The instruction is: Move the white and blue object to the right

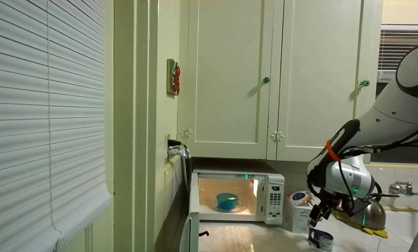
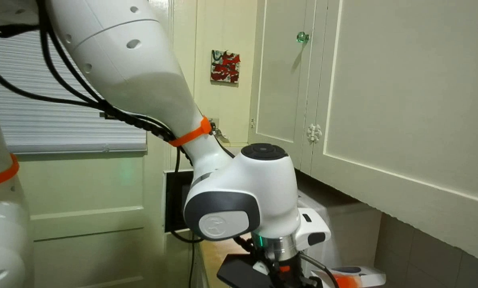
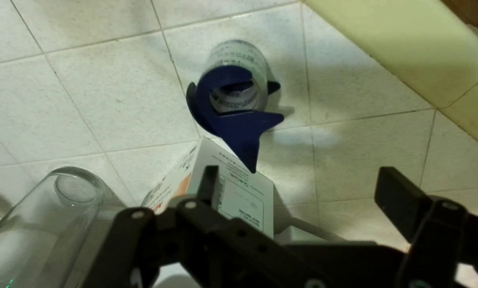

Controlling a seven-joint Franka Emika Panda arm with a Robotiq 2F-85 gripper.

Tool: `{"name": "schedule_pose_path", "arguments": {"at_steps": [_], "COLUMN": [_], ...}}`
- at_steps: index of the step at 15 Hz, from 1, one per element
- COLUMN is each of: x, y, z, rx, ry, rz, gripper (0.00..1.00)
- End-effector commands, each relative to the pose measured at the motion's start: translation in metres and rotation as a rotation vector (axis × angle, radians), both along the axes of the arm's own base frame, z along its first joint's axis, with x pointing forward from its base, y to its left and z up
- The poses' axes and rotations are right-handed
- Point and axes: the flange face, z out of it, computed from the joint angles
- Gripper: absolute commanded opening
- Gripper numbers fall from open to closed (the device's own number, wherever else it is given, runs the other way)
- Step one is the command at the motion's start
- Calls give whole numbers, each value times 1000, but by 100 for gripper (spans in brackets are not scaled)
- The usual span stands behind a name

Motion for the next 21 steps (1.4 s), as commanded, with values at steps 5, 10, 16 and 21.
{"name": "schedule_pose_path", "arguments": {"at_steps": [5,10,16,21], "x": [-3,-3,-6,-7], "y": [-11,-9,-12,-18], "z": [-20,-17,-25,-30], "rx": [8,24,-5,-64], "ry": [-41,-38,-30,-37], "rz": [63,58,62,55], "gripper": [100,100,100,100]}}
